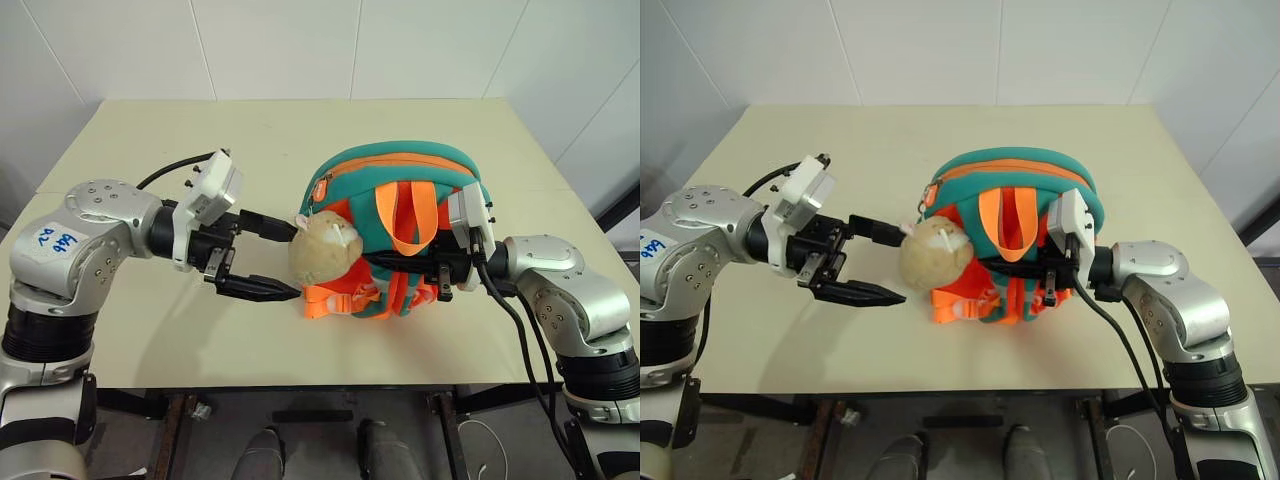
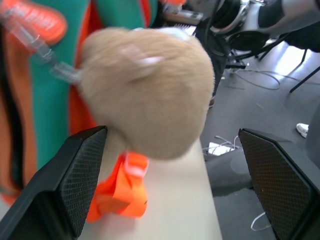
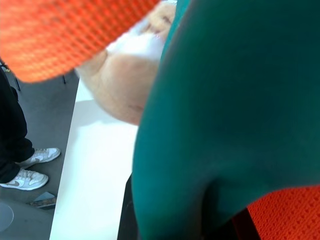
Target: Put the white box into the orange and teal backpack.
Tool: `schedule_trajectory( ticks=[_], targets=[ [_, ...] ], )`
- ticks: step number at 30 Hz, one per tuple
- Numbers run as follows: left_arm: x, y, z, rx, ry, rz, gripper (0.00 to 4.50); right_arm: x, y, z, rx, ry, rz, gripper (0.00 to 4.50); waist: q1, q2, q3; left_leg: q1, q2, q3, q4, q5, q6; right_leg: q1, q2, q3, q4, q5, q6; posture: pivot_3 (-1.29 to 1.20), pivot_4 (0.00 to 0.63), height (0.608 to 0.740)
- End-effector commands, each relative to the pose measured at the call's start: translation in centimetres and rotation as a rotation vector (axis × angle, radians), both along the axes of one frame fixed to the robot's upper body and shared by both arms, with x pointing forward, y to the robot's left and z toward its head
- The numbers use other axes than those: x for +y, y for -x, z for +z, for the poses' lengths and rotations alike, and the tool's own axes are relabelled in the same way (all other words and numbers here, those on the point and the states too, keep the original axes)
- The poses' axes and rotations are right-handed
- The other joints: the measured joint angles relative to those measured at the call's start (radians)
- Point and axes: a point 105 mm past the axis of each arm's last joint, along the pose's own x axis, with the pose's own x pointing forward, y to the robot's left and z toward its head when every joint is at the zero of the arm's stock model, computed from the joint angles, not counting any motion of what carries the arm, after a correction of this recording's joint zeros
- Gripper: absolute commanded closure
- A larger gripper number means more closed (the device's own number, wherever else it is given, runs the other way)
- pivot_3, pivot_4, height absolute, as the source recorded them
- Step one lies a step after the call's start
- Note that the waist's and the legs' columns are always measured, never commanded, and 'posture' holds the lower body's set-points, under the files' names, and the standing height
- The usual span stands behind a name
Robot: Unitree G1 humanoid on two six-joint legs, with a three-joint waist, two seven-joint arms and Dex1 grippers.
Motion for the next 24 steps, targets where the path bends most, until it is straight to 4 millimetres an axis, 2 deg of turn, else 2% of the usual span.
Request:
schedule_trajectory(
  ticks=[1, 3, 6, 13, 15, 19, 21, 24],
  targets=[
    [-0.8, 0.1, 0.5, -0.052, 0.019, -0.003, 0.02, 0.2, 0.2, 0.6, -0.04, 0.001, 0.01, 4.5, 0.0, 0.0, 0.0, 0.0, 0.0, 0.0, 0.0, 0.0, 0.0, 0.0, 0.0, 0.0, 0.0, 0.0, 0.0, 0.0, 0.15, 0.74],
    [-1.2, -0.5, -0.1, -0.059, 0.004, 0.021, 0.02, 0.3, 0.2, 0.6, -0.041, -0.001, 0.009, 4.5, 0.0, 0.0, 0.0, 0.0, 0.0, 0.0, 0.0, 0.0, 0.0, 0.0, 0.0, 0.0, 0.0, 0.0, 0.0, 0.0, 0.15, 0.74],
    [-1.9, -2.2, -0.1, -0.125, 0.011, 0.107, 0.58, 0.3, 0.3, 0.7, -0.043, -0.004, 0.006, 4.5, 0.002, 0.0, 0.0, 0.0, 0.0, 0.0, 0.0, 0.0, 0.0, 0.0, 0.0, 0.0, 0.0, 0.0, 0.0, 0.0, 0.15, 0.74],
    [-2.7, -2.7, 0.6, -0.135, 0.048, 0.118, 2.69, 0.3, 0.7, 0.5, -0.042, -0.01, 0.002, 4.5, 0.001, 0.0, 0.0, 0.0, 0.0, 0.0, 0.001, 0.0, 0.0, 0.0, 0.0, 0.0, -0.001, 0.0, 0.0, 0.0, 0.15, 0.74],
    [-2.3, -2.7, 0.6, -0.126, 0.037, 0.129, 3.2, 0.2, 0.9, 0.5, -0.04, -0.017, 0.002, 4.5, 0.002, 0.0, 0.0, 0.0, 0.0, 0.0, 0.001, 0.0, 0.0, 0.0, 0.0, 0.0, -0.001, 0.0, 0.0, 0.0, 0.15, 0.74],
    [0.3, -3.5, 1.2, -0.098, -0.023, 0.203, 4.04, 0.2, 1.6, 0.4, -0.022, -0.068, 0.018, 4.5, 0.0, 0.0, 0.0, 0.0, 0.0, 0.0, 0.001, 0.0, 0.0, 0.0, 0.0, 0.0, -0.001, 0.0, 0.0, 0.0, 0.15, 0.74],
    [1.3, -4.1, 2.3, -0.116, -0.015, 0.241, 4.22, 0.2, 2.2, 0.3, -0.008, -0.104, 0.034, 4.5, 0.0, 0.0, 0.0, 0.0, 0.0, 0.0, 0.0, 0.0, 0.0, 0.0, 0.0, 0.0, -0.001, 0.0, 0.0, 0.0, 0.15, 0.74],
    [2.4, -4.9, 3.7, -0.125, 0.011, 0.293, 4.25, 0.3, 2.8, 0.0, 0.01, -0.148, 0.051, 4.5, 0.001, 0.0, 0.0, 0.0, 0.0, 0.0, 0.001, 0.0, 0.0, 0.001, 0.0, 0.0, -0.001, 0.0, 0.0, 0.0, 0.15, 0.74]
  ],
)
